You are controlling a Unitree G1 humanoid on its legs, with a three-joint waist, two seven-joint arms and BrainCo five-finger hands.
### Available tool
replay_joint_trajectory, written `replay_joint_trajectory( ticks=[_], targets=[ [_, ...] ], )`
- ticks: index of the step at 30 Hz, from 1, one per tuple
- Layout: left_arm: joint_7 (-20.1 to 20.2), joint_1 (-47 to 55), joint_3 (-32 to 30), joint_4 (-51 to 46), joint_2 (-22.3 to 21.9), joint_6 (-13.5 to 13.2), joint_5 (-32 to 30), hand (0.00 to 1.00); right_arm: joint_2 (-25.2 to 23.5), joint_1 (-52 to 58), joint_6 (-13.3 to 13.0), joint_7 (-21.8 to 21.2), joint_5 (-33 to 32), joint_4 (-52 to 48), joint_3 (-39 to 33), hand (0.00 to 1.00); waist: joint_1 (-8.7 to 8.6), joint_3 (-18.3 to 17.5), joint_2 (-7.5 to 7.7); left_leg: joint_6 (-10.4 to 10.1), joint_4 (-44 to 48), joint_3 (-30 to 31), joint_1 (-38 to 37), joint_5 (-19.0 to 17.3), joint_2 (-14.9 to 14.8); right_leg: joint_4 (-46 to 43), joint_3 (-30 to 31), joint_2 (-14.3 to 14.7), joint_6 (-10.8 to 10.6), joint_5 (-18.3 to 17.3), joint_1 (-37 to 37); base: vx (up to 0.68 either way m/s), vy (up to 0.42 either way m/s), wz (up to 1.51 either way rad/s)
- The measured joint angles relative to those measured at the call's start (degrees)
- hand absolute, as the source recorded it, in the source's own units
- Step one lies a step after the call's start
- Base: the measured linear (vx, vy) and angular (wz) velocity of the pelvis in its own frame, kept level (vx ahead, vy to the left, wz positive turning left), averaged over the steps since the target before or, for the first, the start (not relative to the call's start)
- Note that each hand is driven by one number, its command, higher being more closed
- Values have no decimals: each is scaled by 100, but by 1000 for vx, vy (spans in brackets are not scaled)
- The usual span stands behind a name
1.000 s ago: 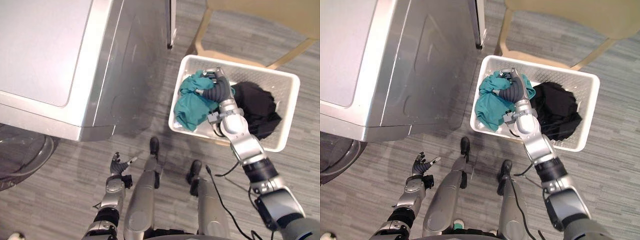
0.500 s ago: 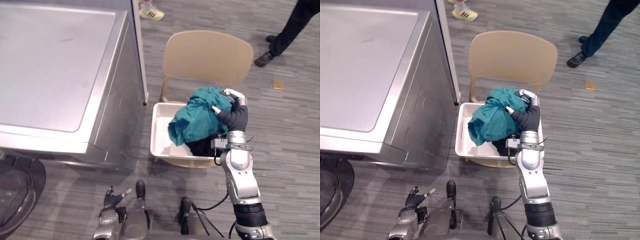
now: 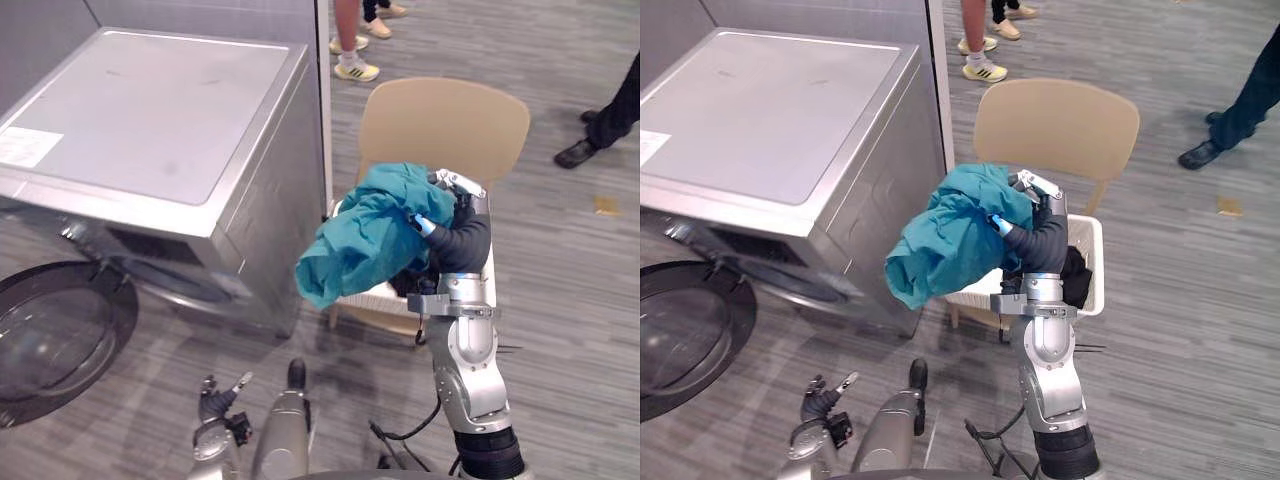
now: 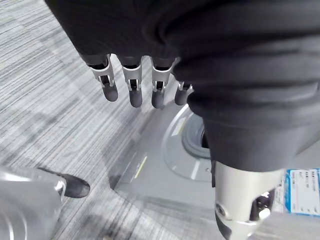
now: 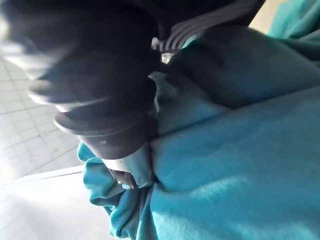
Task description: Pick up the laundry basket with both hands and put the clothes into the washing machine.
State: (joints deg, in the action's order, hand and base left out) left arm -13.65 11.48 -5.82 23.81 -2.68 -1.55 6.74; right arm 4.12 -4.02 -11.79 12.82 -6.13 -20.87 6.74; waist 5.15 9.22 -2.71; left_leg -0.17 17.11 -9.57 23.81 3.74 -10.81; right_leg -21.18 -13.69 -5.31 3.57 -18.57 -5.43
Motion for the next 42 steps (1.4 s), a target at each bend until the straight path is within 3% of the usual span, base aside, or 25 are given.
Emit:
replay_joint_trajectory(
  ticks=[1, 2, 4, 6, 8, 9, 12, 14, 17, 24, 25, 29, 34, 42],
  targets=[
    [4, 66, 117, -299, 35, -17, -18, 0, 31, 3, -12, -83, 0, 20, 21, 100, -12, -16, 2, -73, 484, 20, -105, -60, -34, 158, -160, -5, 64, 160, -3, -247, -73, 75],
    [47, 66, 196, -537, 84, -70, -21, 0, 121, -31, -33, -166, 0, 171, 44, 100, -11, -90, -89, -166, 825, 77, -340, -380, -48, 358, -355, 0, 94, 340, -4, -291, -70, 75],
    [111, -37, 288, -778, 184, -215, -26, 0, 271, -125, -22, -329, -5, 643, 67, 100, -16, -207, -128, -156, 945, 47, -814, -761, -65, 747, -599, 3, 105, 643, -7, -208, 14, 82],
    [115, -201, 427, -929, 268, -354, -91, 0, 385, -152, 24, -477, -15, 1126, 116, 100, -26, -352, -148, -202, 367, -118, -1415, -815, -68, 1124, -883, 29, 59, 927, -11, -163, 63, 97],
    [137, -458, 686, -1127, 289, -465, -295, 0, 441, -223, 137, -678, -32, 1545, 130, 100, -40, -511, -363, -646, -1369, -89, -2111, -483, -92, 1325, -1379, 169, -51, 1141, -74, -130, 138, 106],
    [130, -549, 742, -1169, 311, -481, -320, 0, 439, -288, 165, -711, -37, 1665, 159, 100, -39, -507, -357, -647, -1534, -56, -2164, -483, -106, 1323, -1489, 185, -63, 1178, -92, -142, 174, 82],
    [129, -569, 951, -1488, 652, -539, -739, 0, 339, -609, 241, -998, -106, 2203, 788, 100, 63, -569, -63, -654, -1718, 143, -2165, -485, 12, 1356, -1623, 107, -189, 1337, -69, -111, 154, 37],
    [200, -593, 1105, -1540, 946, -618, -993, 0, 236, -928, 237, -1222, -176, 2480, 1389, 100, 81, -611, 6, -647, -1709, 184, -2185, -480, 116, 1467, -1611, 14, -262, 1482, 25, -101, 140, 14],
    [291, -764, 1494, -1544, 1300, -666, -1204, 0, 68, -1226, 232, -1431, -247, 2700, 2030, 100, 225, -621, 19, -579, -1710, 245, -2138, -433, 194, 1657, -1602, -23, -276, 1674, 77, -109, 88, 12],
    [368, -937, 2285, -1525, 1599, -726, -1690, 0, -96, -1446, 309, -1648, -516, 3129, 2766, 100, 303, -640, 51, -548, -1718, 460, -1939, -361, 203, 1857, -1607, 31, -240, 1842, 98, -124, 15, 13],
    [359, -1046, 2394, -1498, 1636, -726, -1828, 100, -97, -1446, 322, -1637, -550, 3129, 2794, 100, 330, -643, 57, -559, -1723, 476, -1901, -354, 180, 1874, -1606, 53, -232, 1857, 74, -112, -30, 1],
    [186, -1452, 2581, -1356, 1768, -707, -2104, 100, -98, -1643, 324, -1498, -795, 3135, 2979, 100, 348, -656, 81, -672, -1764, 527, -1742, -208, 101, 1929, -1614, 194, -83, 1964, -81, -38, -43, -2],
    [-114, -1629, 2643, -1284, 1762, -683, -2272, 100, -95, -1704, 322, -1401, -1188, 3136, 2979, 100, 313, -658, 83, -723, -1830, 550, -1745, -128, -7, 1923, -1622, 318, -68, 1970, -99, 11, -37, 0],
    [-133, -1415, 2449, -1285, 1579, -618, -2206, 100, -100, -1698, 318, -1410, -1197, 3320, 2965, 100, 286, -693, 155, -721, -1823, 469, -1778, -129, -12, 1341, -1463, 224, -75, 1691, -368, -9, 2, -5]
  ],
)
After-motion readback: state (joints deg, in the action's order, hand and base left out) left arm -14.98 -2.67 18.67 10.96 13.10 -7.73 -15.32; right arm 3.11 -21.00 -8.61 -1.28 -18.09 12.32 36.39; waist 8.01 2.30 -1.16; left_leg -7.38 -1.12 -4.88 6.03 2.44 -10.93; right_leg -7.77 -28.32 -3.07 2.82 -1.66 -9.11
